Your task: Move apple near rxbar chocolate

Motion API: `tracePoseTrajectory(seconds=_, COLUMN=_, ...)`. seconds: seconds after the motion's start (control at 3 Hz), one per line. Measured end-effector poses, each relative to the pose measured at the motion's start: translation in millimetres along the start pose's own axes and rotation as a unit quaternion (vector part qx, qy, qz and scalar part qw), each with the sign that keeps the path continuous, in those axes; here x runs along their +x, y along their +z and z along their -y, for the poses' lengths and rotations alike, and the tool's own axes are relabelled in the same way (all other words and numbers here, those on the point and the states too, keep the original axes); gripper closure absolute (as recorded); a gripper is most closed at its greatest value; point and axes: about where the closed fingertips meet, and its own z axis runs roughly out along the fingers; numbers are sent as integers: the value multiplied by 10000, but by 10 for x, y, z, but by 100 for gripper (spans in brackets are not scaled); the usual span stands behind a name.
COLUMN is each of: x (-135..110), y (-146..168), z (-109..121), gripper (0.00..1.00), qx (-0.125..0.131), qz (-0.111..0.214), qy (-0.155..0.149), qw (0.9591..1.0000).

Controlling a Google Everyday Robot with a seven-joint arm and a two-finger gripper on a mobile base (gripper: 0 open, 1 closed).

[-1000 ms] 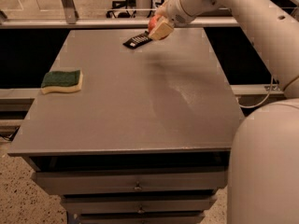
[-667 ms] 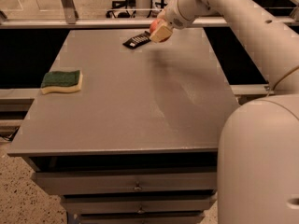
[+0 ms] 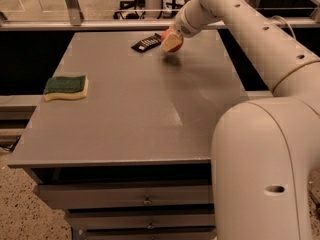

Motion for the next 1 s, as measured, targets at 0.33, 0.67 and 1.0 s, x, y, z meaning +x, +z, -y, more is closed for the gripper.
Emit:
tracePoseTrajectory(seconds=0.33, x=-23, y=108, z=-24, gripper=51, qx=-109, qz=10, qy=97, qw=9999)
tracePoseTrajectory(seconds=0.67, x=-81, y=199, z=-51, gripper=28, qx=-203, qz=73, qy=149, qw=9997)
tracePoseTrajectory(seconds=1.0, x=-131, y=274, z=-81, gripper=5, qx=-280, qz=123, qy=172, qw=9994)
